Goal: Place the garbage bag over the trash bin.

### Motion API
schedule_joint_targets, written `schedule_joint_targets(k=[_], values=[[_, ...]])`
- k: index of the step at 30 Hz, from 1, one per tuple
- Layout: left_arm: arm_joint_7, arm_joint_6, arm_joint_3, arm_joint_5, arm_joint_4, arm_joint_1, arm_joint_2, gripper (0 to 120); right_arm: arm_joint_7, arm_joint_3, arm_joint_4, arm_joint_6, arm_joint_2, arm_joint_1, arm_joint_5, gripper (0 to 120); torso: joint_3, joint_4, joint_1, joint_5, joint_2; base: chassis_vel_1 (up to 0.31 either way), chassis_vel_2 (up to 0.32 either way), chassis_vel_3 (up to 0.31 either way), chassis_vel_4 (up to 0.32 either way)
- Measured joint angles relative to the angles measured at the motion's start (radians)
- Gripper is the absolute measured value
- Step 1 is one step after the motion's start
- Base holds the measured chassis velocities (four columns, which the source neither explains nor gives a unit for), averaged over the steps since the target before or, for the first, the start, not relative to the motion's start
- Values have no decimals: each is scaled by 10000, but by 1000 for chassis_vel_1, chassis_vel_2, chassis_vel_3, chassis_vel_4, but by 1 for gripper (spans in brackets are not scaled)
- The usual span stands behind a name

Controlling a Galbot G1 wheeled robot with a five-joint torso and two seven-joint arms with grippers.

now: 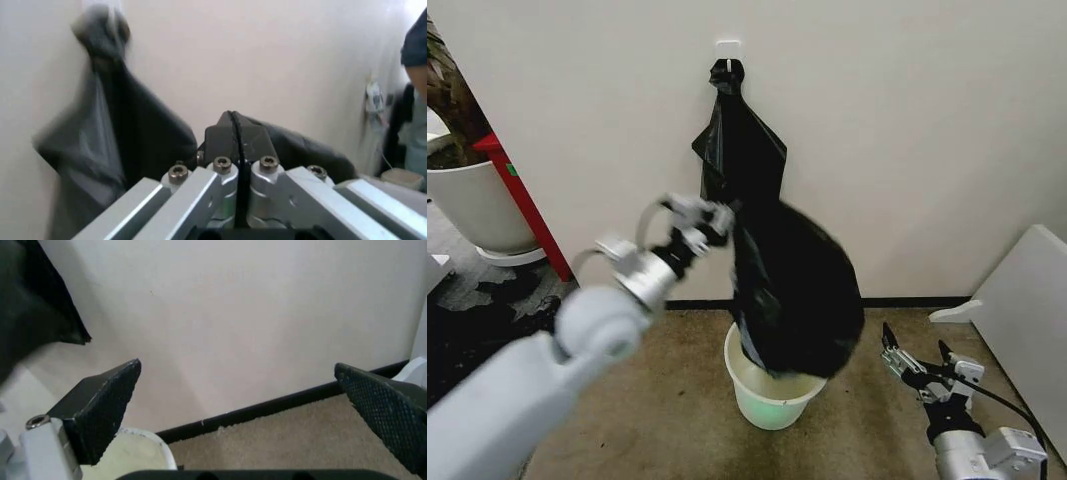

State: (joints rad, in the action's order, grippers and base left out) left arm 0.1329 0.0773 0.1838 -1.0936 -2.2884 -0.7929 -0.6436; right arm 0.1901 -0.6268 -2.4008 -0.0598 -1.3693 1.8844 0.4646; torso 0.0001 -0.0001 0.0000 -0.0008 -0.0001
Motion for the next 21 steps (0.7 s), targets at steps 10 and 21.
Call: schedule_joint_targets(k=[10,21], values=[[1573,275,8088,-344,887,-4986,552,0,-2,160,-35,-103,776,-322,601,100,-2,4,-1,3,1,0,0,0,0],[3838,17,8549,2405,5965,-4247,970,0,-117,360,169,-106,1175,-499,876,100,0,0,0,4,0,0,0,0,0]])
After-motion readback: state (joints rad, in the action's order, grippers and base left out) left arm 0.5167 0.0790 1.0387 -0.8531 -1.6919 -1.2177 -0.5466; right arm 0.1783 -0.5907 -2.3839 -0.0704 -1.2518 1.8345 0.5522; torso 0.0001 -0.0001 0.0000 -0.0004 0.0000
